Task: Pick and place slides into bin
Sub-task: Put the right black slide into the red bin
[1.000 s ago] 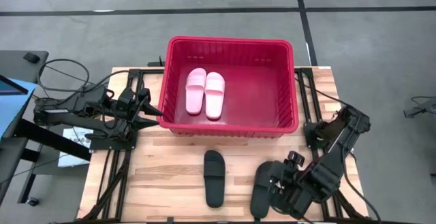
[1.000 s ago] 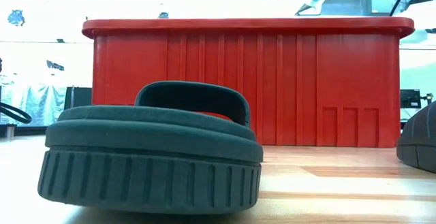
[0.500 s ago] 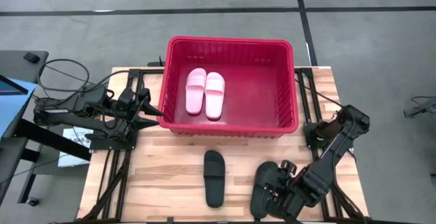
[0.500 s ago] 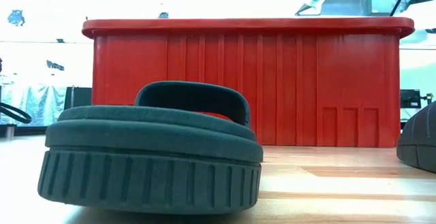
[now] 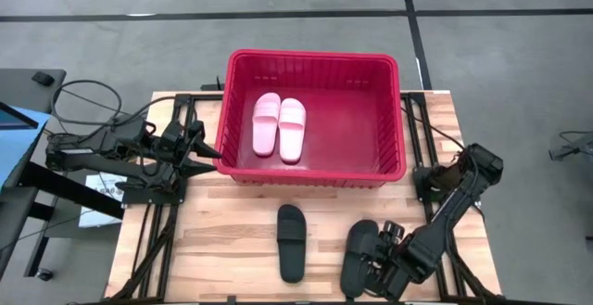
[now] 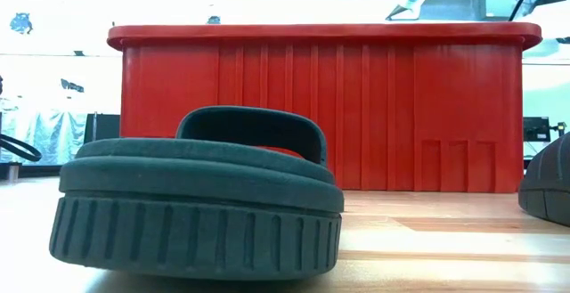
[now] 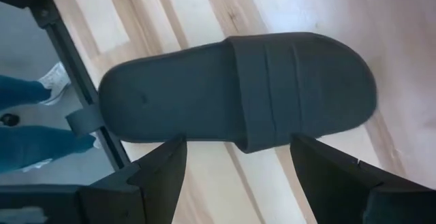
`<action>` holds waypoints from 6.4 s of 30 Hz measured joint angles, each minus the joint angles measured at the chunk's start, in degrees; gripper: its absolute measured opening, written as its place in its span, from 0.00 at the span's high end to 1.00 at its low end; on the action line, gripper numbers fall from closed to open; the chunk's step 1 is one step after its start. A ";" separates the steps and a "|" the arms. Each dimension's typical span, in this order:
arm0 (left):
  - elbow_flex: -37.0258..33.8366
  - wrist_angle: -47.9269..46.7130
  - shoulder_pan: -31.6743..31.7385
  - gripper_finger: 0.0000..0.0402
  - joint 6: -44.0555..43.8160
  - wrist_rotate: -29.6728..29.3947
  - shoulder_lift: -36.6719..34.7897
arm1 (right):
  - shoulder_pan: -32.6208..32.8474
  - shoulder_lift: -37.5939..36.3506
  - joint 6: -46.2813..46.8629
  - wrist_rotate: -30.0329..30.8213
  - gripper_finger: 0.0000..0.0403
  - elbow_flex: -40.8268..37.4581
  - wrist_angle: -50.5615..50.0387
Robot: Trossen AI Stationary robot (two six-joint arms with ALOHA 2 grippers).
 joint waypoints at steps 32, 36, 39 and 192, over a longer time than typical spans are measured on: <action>0.00 0.02 -0.01 0.59 0.26 -0.07 0.02 | -3.91 0.00 -3.06 -1.39 0.37 -12.46 11.14; 0.00 0.02 0.00 0.59 0.19 -0.07 0.02 | -4.29 0.00 -3.04 -1.27 0.37 -12.46 9.90; 0.00 0.02 -0.01 0.59 0.04 -0.07 0.02 | -4.26 0.00 -3.02 -1.29 0.39 -12.44 8.71; 0.33 10.88 0.00 0.59 19.24 -25.95 -2.06 | -74.03 15.99 -96.02 2.73 1.00 52.04 -18.40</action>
